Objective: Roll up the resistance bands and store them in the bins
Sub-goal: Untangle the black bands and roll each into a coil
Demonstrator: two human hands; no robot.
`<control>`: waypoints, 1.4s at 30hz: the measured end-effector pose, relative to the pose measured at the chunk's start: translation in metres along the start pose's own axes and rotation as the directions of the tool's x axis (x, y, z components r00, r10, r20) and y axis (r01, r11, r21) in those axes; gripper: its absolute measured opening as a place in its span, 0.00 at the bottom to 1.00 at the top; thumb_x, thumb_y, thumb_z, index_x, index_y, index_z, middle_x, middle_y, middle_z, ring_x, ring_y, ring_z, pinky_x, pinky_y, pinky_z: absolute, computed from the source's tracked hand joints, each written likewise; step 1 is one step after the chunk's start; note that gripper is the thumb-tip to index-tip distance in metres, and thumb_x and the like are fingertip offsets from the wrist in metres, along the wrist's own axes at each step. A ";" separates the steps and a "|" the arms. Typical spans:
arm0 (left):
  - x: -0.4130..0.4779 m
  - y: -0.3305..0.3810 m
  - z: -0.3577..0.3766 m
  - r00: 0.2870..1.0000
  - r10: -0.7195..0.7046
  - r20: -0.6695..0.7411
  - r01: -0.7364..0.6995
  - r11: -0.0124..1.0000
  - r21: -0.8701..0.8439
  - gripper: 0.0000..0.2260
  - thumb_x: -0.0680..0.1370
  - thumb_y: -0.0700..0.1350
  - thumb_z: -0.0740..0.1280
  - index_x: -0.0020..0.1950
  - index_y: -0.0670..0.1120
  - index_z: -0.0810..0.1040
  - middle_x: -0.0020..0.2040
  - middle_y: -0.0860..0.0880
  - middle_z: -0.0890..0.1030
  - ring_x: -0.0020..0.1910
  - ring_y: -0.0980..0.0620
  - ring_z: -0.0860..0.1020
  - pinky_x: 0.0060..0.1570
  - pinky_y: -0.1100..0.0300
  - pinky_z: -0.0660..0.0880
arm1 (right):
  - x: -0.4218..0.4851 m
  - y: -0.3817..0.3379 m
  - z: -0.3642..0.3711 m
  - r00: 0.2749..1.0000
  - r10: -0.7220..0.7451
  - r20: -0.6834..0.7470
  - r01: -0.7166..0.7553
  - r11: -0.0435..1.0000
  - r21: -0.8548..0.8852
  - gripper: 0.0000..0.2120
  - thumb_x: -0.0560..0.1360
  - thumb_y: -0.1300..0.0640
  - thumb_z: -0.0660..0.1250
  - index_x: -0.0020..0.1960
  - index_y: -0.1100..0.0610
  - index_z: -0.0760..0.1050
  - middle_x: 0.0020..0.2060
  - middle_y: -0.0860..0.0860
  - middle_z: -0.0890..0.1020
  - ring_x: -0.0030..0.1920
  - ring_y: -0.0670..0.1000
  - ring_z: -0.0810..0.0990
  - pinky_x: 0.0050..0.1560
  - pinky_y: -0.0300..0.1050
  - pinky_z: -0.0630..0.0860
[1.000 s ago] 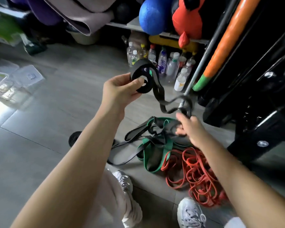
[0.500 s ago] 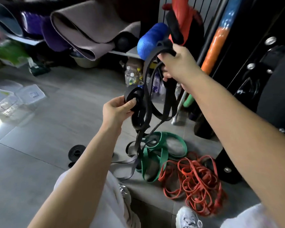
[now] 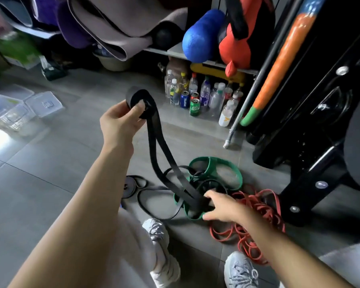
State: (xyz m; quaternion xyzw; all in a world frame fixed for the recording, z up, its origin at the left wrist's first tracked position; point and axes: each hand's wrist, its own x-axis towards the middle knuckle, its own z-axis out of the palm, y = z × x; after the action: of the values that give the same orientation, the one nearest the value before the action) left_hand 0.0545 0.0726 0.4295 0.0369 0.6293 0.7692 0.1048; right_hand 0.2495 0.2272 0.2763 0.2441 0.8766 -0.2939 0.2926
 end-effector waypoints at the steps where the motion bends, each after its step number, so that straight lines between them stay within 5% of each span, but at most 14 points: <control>1: 0.003 0.000 -0.003 1.000 0.004 0.000 -0.004 1.000 -0.006 0.04 0.74 0.38 0.71 0.48 0.40 0.81 0.31 0.52 0.80 0.31 0.58 0.77 0.47 0.59 0.78 | 0.004 0.009 0.021 0.995 0.028 0.094 -0.030 0.999 0.027 0.36 0.69 0.48 0.71 0.72 0.53 0.62 0.63 0.53 0.76 0.59 0.52 0.77 0.58 0.42 0.72; 4: 0.005 -0.001 -0.010 1.000 0.009 0.019 -0.009 0.999 0.036 0.04 0.74 0.38 0.70 0.48 0.41 0.81 0.31 0.52 0.80 0.32 0.57 0.77 0.44 0.62 0.78 | 0.021 0.034 0.064 0.973 0.088 0.212 -0.103 0.993 0.061 0.35 0.71 0.49 0.69 0.74 0.52 0.60 0.63 0.54 0.76 0.59 0.52 0.77 0.55 0.38 0.70; 7: 0.001 -0.005 -0.011 0.997 -0.025 0.073 0.017 0.995 0.102 0.04 0.74 0.38 0.70 0.46 0.45 0.81 0.35 0.52 0.83 0.38 0.55 0.82 0.42 0.65 0.78 | 0.045 0.054 0.072 0.972 0.180 0.150 -0.198 0.974 0.110 0.30 0.72 0.48 0.68 0.71 0.55 0.65 0.64 0.56 0.76 0.63 0.54 0.74 0.59 0.40 0.69; 10: 0.001 -0.015 -0.006 0.988 -0.091 0.127 0.064 0.978 0.199 0.06 0.72 0.38 0.71 0.46 0.47 0.81 0.36 0.52 0.84 0.40 0.55 0.83 0.42 0.65 0.78 | 0.077 0.073 0.067 0.966 0.253 0.051 -0.258 0.960 0.110 0.19 0.73 0.49 0.66 0.59 0.59 0.76 0.57 0.56 0.80 0.56 0.56 0.78 0.54 0.43 0.72; 17: 0.008 -0.023 0.004 0.964 -0.146 0.224 0.057 0.930 0.362 0.15 0.55 0.48 0.78 0.40 0.52 0.84 0.41 0.50 0.85 0.44 0.50 0.84 0.43 0.61 0.80 | 0.128 0.106 0.067 0.938 0.345 0.028 -0.345 0.939 -0.002 0.05 0.73 0.54 0.64 0.47 0.54 0.75 0.53 0.58 0.81 0.54 0.58 0.79 0.45 0.41 0.71; 24: 0.016 -0.027 0.004 0.934 -0.179 0.308 0.041 0.914 0.405 0.25 0.54 0.55 0.77 0.48 0.51 0.84 0.45 0.49 0.85 0.44 0.49 0.84 0.41 0.62 0.80 | 0.175 0.085 0.089 0.934 0.276 -0.227 -0.230 0.950 0.212 0.09 0.77 0.55 0.59 0.51 0.52 0.78 0.54 0.53 0.81 0.54 0.58 0.78 0.46 0.45 0.71; 27: 0.022 -0.035 0.001 0.944 -0.206 0.256 0.070 0.888 0.454 0.22 0.55 0.53 0.77 0.48 0.51 0.84 0.44 0.48 0.85 0.44 0.46 0.84 0.43 0.57 0.80 | 0.204 0.073 0.098 0.957 0.289 0.005 -0.281 0.923 0.262 0.27 0.75 0.51 0.65 0.73 0.52 0.62 0.67 0.52 0.72 0.64 0.58 0.73 0.64 0.49 0.69; 30: 0.026 -0.039 -0.001 0.954 -0.214 0.211 0.093 0.877 0.472 0.19 0.54 0.46 0.80 0.44 0.52 0.85 0.42 0.49 0.85 0.41 0.48 0.84 0.43 0.56 0.80 | 0.214 0.071 0.115 0.918 0.339 0.206 -0.372 0.916 0.153 0.43 0.69 0.44 0.69 0.76 0.51 0.49 0.71 0.55 0.67 0.70 0.59 0.67 0.72 0.56 0.57; 33: 0.027 -0.039 0.004 0.961 -0.218 0.168 0.115 0.873 0.474 0.16 0.54 0.48 0.77 0.41 0.52 0.85 0.40 0.50 0.85 0.39 0.49 0.84 0.44 0.55 0.81 | 0.208 0.071 0.122 0.927 0.343 0.152 -0.326 0.937 -0.126 0.26 0.69 0.43 0.67 0.64 0.51 0.68 0.66 0.52 0.72 0.69 0.58 0.66 0.71 0.57 0.53; 36: 0.028 -0.039 0.009 0.957 -0.230 0.176 0.108 0.847 0.520 0.14 0.57 0.45 0.80 0.39 0.57 0.84 0.39 0.51 0.85 0.40 0.48 0.84 0.47 0.49 0.81 | 0.198 0.071 0.123 0.937 0.314 0.154 -0.274 0.932 -0.238 0.19 0.70 0.43 0.66 0.59 0.48 0.73 0.65 0.52 0.73 0.69 0.57 0.66 0.72 0.59 0.50; 42: 0.020 -0.041 0.004 0.950 -0.273 0.153 0.133 0.794 0.593 0.13 0.60 0.46 0.79 0.38 0.62 0.83 0.36 0.53 0.85 0.40 0.43 0.83 0.40 0.51 0.80 | 0.189 0.077 0.121 0.963 0.243 0.121 -0.244 0.970 -0.002 0.26 0.72 0.49 0.68 0.66 0.56 0.66 0.67 0.55 0.69 0.66 0.57 0.70 0.63 0.48 0.69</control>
State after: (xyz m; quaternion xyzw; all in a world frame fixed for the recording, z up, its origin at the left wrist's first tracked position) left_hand 0.0404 0.0879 0.3884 0.0876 0.8157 0.5174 0.2435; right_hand 0.2065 0.2505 0.0445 0.3336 0.8190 -0.2754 0.3771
